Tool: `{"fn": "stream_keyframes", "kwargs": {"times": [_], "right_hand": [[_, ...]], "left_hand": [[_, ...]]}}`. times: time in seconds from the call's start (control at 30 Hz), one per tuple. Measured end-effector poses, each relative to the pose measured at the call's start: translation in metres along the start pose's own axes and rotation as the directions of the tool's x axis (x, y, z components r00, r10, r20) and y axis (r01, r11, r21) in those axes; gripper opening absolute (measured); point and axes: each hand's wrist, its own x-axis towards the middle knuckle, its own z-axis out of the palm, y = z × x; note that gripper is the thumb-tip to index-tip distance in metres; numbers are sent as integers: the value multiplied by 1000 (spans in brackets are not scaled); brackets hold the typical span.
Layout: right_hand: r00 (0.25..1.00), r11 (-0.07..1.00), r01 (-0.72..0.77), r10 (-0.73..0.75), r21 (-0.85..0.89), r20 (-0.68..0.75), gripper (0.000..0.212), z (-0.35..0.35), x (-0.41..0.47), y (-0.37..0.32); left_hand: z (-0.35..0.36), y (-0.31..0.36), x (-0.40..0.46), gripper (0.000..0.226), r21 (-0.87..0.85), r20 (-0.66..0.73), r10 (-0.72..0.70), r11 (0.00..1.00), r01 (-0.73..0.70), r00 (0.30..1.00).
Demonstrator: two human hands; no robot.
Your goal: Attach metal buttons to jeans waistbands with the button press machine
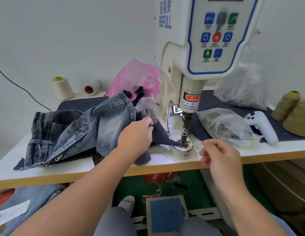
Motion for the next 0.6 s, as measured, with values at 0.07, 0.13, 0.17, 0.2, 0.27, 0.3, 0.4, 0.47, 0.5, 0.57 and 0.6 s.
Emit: {"fn": "stream_keyframes", "kwargs": {"times": [0.07,0.13,0.17,0.2,0.27,0.3,0.4,0.47,0.5,0.57,0.6], "right_hand": [[995,992,44,-54,-117,-85,20,-14,15,-3],[985,953,83,-122,-291,-120,19,-27,33,-6],[983,906,98,-152,-411,-101,20,-32,42,-6],[984,840,105,-164,-532,-66,21,-37,51,-6],[988,709,105,-157,-698,-11,28,-44,68,-2],[988,658,104,-153,-746,4,31,-46,74,-1],[993,532,75,-116,-843,15,31,-52,90,0],[999,442,36,-15,-896,32,28,-54,102,-2],[998,401,19,40,-916,38,27,-54,106,-4],[995,359,-10,100,-933,28,23,-53,112,-5],[995,358,-22,99,-933,14,22,-52,114,-5]], "left_hand": [[9,-4,2,12,130,0,-6,991,6,1000],[20,-4,-1,20,263,0,18,965,-18,1000],[26,-3,-3,26,340,-17,58,939,-49,998],[30,-2,-5,32,383,-45,103,920,-78,994],[31,0,-3,36,359,-53,139,927,-111,989],[29,2,0,33,299,-26,115,949,-103,993],[21,4,14,23,140,94,-26,990,13,995],[18,1,24,18,172,107,-67,984,48,992],[17,-1,29,14,210,111,-64,977,40,992],[18,-4,35,9,267,134,-49,963,11,990],[19,-5,38,9,293,149,-40,956,-5,988]]}}
